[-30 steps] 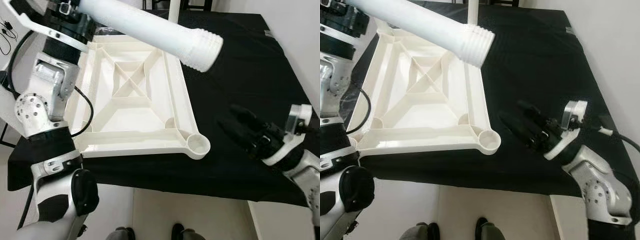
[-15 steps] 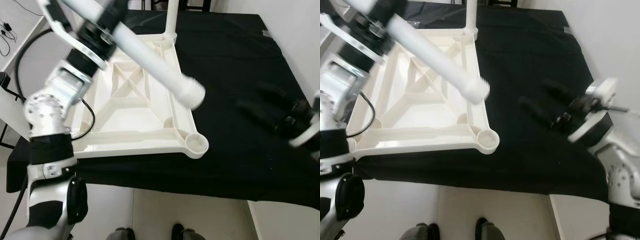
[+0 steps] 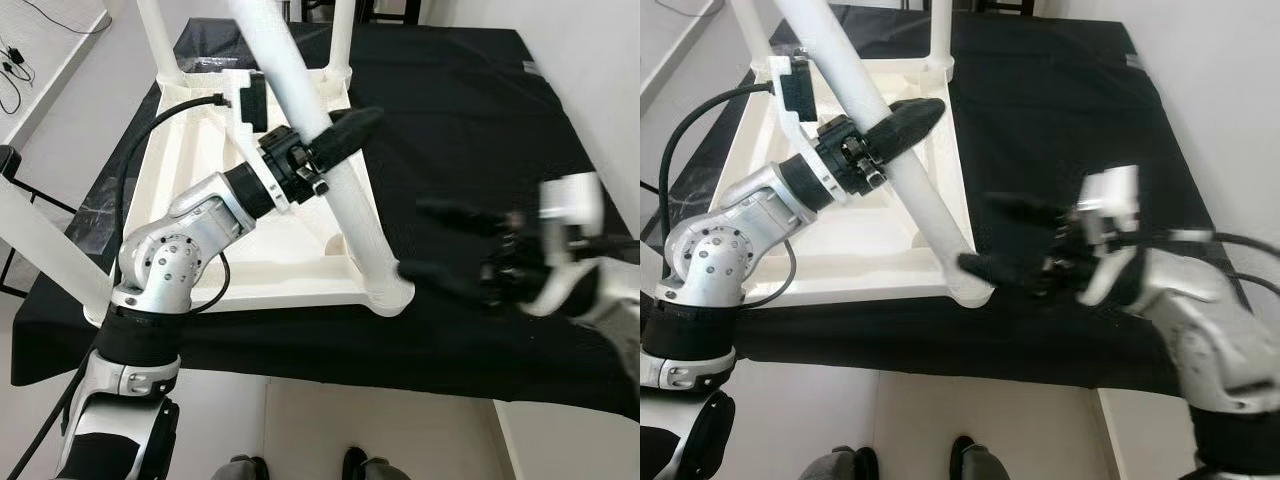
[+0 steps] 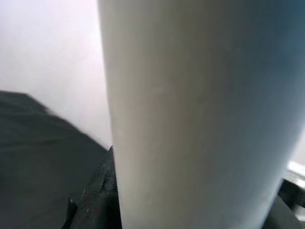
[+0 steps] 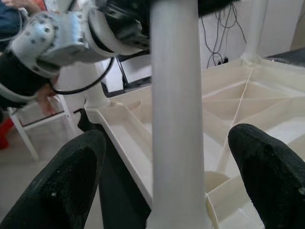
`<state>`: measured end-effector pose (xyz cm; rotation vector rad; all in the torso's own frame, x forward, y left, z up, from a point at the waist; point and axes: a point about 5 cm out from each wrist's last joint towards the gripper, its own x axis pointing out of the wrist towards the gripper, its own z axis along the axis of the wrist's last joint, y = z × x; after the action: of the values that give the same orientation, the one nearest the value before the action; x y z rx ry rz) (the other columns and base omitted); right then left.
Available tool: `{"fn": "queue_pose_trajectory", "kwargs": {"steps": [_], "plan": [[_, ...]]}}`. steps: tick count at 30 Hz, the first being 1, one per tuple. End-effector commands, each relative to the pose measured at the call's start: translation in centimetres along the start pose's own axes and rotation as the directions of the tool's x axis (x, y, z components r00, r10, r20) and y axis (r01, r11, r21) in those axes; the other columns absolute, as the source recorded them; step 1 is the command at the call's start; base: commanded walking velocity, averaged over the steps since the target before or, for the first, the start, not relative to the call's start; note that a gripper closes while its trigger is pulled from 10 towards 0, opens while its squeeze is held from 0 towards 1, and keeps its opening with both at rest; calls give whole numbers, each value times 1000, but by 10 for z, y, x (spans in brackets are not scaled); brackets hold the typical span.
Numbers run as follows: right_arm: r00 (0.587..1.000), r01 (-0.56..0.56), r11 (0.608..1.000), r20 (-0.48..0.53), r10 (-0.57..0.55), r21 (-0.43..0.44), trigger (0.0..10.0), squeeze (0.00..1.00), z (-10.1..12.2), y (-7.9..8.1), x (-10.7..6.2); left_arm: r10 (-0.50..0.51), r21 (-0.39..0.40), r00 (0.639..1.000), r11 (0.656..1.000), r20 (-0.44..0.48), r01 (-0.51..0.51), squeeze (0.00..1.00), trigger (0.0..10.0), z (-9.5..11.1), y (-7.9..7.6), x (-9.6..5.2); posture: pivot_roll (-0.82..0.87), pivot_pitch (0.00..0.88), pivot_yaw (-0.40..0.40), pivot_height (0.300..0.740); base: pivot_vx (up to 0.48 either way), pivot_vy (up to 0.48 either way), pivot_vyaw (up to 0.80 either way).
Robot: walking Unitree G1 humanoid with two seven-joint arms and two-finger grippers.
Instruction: Building children table
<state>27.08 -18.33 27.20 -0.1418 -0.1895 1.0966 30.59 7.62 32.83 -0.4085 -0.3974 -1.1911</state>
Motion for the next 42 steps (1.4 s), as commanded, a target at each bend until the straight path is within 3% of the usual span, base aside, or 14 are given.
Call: {"fn": "queue_pose_trajectory", "kwargs": {"steps": [1, 7, 9, 10, 12, 16, 19, 23, 24, 25, 33, 42], "plan": [[999, 35, 999, 3, -35, 24, 10000, 0, 0, -5, 5, -86, 24, 996, 996, 16, 86, 0, 0, 2, -11, 4, -26, 217, -51, 740, 0, 0, 0], [1000, -1, 998, 5, 1, 67, 10000, 0, -2, -2, 15, -199, 18, 980, 980, 24, 199, 0, 0, 4, -22, 7, -29, 218, -54, 740, 0, 0, 0], [999, -42, 996, -8, 42, 74, 10000, 0, -5, 3, 23, -305, -1, 952, 952, 11, 305, 0, 0, 6, -31, 8, -30, 216, -61, 740, 0, 0, 0], [999, -42, 996, -8, 42, 74, 10000, 0, -5, 3, 23, -305, -1, 952, 952, 11, 305, 0, 0, 6, -31, 8, -30, 216, -61, 740, 0, 0, 0], [995, -99, 991, -8, 101, 94, 10000, 0, -7, 9, 31, -405, 4, 914, 914, -29, 406, 0, 0, 8, -38, 9, -32, 214, -61, 740, 0, 0, 0], [985, -172, 979, -8, 174, 111, 10000, 0, -8, 17, 36, -474, 13, 878, 880, -67, 476, 0, 0, 10, -41, 9, -34, 214, -62, 740, 0, 0, 0], [971, -234, 962, -2, 237, 143, 10000, 0, -13, 28, 50, -577, -13, 808, 815, -114, 580, 0, 0, 11, -47, 11, -47, 211, -67, 740, 0, 0, 0], [970, -242, 958, 5, 244, 151, 10000, 0, -14, 30, 57, -612, -28, 778, 788, -141, 615, 0, 0, 8, -49, 12, -50, 208, -67, 740, 0, 0, 0], [969, -245, 957, 10, 247, 155, 8471, 0, -13, 30, 61, -635, -41, 756, 769, -160, 638, 0, 0, 6, -51, 14, -51, 206, -69, 740, 0, 0, 0], [966, -255, 953, 15, 256, 163, 0, 0, -12, 31, 66, -659, -53, 730, 747, -180, 662, 0, 0, 3, -53, 16, -53, 205, -69, 740, 0, 0, 0], [961, -275, 943, 27, 275, 189, 0, 0, -11, 36, 76, -698, -32, 687, 706, -200, 708, 0, 0, 7, -53, 26, -61, 201, -72, 740, 0, 0, 0], [965, -259, 944, 18, 261, 202, 0, 0, -16, 38, 78, -699, -23, 685, 703, -204, 711, 0, 0, 10, -50, 28, -58, 199, -67, 740, 0, 0, 0]]}}
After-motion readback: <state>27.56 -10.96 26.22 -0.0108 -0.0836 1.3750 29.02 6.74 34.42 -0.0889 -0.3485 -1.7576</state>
